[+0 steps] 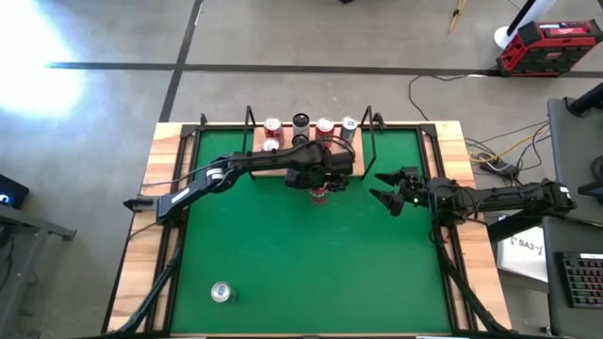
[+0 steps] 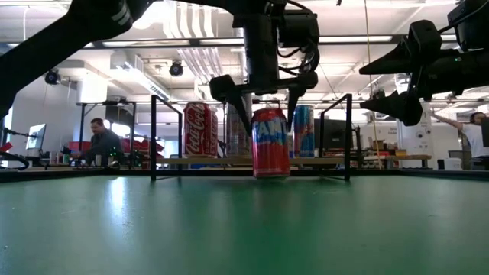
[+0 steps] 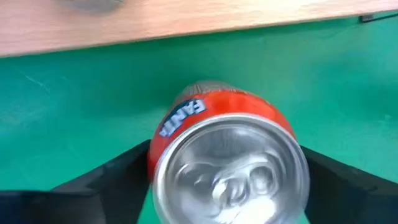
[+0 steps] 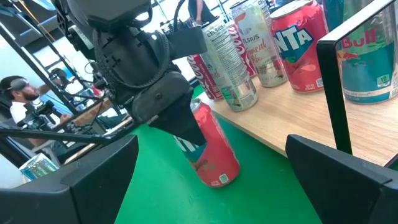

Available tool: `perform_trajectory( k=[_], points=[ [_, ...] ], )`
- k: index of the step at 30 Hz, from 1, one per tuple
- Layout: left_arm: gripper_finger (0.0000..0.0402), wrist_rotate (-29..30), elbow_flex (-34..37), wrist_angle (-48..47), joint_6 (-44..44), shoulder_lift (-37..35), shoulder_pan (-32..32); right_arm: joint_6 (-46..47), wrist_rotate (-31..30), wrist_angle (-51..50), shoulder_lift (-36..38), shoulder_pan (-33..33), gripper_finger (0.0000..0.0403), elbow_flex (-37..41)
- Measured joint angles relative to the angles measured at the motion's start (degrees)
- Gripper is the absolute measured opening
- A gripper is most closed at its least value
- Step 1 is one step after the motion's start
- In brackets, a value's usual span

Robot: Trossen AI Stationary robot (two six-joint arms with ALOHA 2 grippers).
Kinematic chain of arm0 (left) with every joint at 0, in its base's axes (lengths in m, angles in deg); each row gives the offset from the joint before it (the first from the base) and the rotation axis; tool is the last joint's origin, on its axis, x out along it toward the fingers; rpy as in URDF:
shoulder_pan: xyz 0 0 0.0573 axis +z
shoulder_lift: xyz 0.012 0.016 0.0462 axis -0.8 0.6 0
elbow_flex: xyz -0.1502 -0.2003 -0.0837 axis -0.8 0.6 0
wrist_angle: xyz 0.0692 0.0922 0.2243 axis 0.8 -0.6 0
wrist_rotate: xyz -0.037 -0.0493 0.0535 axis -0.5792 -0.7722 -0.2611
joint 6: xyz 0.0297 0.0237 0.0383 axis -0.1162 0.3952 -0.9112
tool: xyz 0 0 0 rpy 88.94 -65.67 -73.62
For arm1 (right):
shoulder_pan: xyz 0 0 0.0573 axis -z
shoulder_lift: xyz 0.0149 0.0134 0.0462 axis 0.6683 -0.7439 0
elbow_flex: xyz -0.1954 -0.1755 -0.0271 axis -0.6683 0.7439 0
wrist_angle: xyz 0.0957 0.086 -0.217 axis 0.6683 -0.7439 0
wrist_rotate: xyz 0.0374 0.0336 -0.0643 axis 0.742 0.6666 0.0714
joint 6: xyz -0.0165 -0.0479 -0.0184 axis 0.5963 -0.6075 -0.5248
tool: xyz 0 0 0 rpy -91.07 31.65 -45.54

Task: Place canned beverage on shelf
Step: Adjust the red-white soda can on the table, then move the blue soda can to the center of the table

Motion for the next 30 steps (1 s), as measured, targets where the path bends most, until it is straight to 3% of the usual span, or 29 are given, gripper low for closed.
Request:
perform_trajectory(
  k=[5,14,19,24,30],
  points=[
    [0.0389,-1.8,-0.1,-0.5,-0.1,-0.2,-0.1,0.0,0.0,0.0,0.0,0.0,0.04,0.0],
    [0.0382,-3.3,-0.1,-5.3,4.1,-4.6,-3.9,0.0,0.0,0.0,0.0,0.0,0.04,0.0],
    [0.0382,-3.0,-0.1,-12.3,16.1,-8.1,-9.9,0.0,0.0,0.0,0.0,0.0,0.04,0.0],
    [0.0382,1.4,2.7,-12.0,31.3,-12.4,-16.9,0.0,0.0,0.0,0.0,0.0,0.04,0.0],
    [0.0382,2.4,12.6,-12.0,50.0,-18.3,-25.1,0.0,0.0,0.0,0.0,0.0,0.04,0.0]
  ],
)
